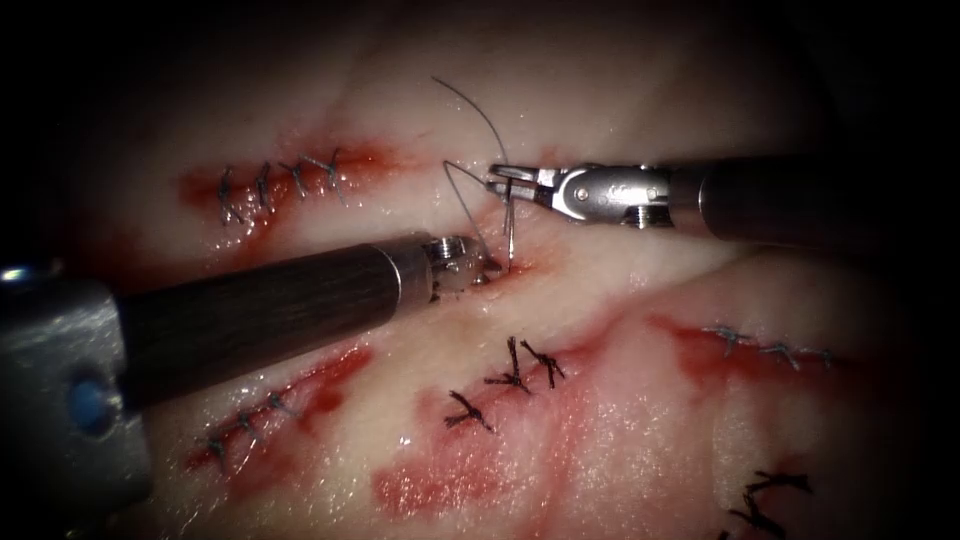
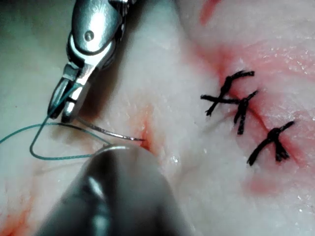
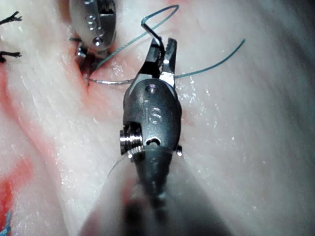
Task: Wound Closure
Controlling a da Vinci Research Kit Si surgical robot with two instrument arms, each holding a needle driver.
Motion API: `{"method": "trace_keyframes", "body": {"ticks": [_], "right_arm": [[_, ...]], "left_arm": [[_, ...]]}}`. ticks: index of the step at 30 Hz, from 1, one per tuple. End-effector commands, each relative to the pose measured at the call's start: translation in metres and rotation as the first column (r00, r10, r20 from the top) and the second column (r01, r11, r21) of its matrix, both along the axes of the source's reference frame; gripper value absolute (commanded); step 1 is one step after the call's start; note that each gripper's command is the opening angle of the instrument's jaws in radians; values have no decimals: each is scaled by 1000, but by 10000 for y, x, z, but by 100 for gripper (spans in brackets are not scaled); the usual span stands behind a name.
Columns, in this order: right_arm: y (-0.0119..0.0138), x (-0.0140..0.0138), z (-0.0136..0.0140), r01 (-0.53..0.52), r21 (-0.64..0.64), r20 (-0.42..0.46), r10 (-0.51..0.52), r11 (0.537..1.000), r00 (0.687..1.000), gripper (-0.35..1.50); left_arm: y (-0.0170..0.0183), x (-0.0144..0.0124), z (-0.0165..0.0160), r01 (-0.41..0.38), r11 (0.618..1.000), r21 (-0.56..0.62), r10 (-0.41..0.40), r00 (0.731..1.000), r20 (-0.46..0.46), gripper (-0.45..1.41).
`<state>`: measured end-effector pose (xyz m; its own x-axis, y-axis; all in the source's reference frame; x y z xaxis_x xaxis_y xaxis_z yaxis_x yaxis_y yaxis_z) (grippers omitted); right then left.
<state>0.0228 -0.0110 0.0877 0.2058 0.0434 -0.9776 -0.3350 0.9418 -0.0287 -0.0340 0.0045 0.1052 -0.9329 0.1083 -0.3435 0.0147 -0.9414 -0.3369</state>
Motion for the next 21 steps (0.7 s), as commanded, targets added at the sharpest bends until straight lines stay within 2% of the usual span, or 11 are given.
{"method": "trace_keyframes", "body": {"ticks": [1,11,21], "right_arm": [[3,10,6,5,-5,8,-5,1000,1000,-35],[-5,19,13,12,-16,24,-11,1000,1000,-35],[-16,14,16,35,-17,30,-34,999,999,-35]], "left_arm": [[6,-6,5,-1,1000,-2,1,1000,3,51],[8,-5,2,15,1000,-2,-15,1000,8,52],[9,-2,-2,33,999,4,-34,999,10,52]]}}
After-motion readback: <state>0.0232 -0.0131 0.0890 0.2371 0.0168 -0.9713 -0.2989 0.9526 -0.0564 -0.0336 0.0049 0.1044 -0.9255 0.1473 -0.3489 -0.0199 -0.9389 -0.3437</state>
